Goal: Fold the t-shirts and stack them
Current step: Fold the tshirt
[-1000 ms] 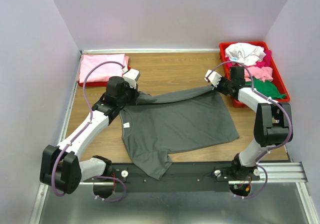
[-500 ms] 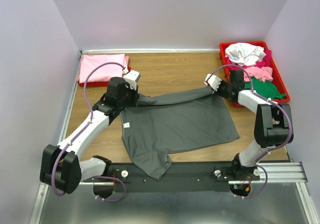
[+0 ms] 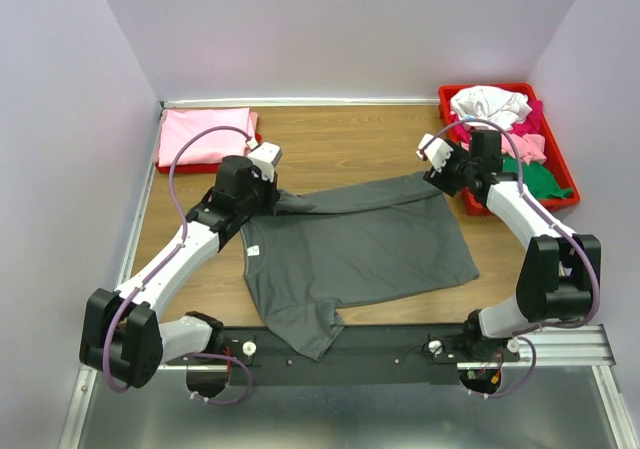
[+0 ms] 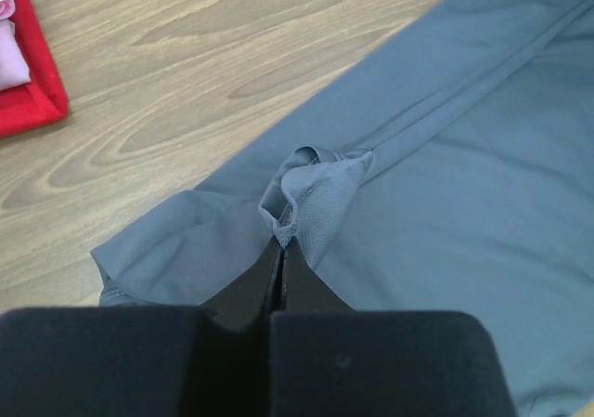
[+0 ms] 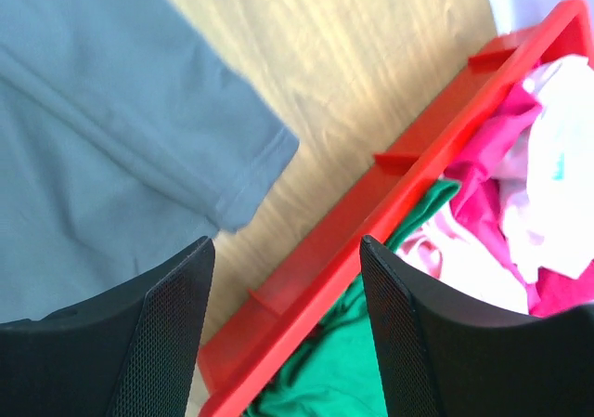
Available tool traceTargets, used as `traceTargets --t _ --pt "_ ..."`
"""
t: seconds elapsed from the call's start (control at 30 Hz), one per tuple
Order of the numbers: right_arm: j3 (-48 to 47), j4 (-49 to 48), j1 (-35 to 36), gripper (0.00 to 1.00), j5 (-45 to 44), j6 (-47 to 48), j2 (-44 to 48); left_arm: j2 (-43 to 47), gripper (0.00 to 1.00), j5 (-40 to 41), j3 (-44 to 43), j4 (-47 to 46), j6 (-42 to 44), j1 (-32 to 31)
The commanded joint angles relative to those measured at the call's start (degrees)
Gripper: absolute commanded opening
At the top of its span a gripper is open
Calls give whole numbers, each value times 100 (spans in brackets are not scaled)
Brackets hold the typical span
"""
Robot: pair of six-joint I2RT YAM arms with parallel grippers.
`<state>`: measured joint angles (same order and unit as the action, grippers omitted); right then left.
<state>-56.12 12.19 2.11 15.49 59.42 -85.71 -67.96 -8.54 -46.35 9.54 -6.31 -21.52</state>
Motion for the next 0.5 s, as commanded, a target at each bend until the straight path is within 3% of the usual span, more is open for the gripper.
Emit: traceTargets --t 0.0,0.47 --pt "-259 443 -35 71 631 -755 151 2 0 1 91 57 -90 -37" --pt "118 548 -53 71 1632 -1608 678 -59 0 282 65 276 -275 -160"
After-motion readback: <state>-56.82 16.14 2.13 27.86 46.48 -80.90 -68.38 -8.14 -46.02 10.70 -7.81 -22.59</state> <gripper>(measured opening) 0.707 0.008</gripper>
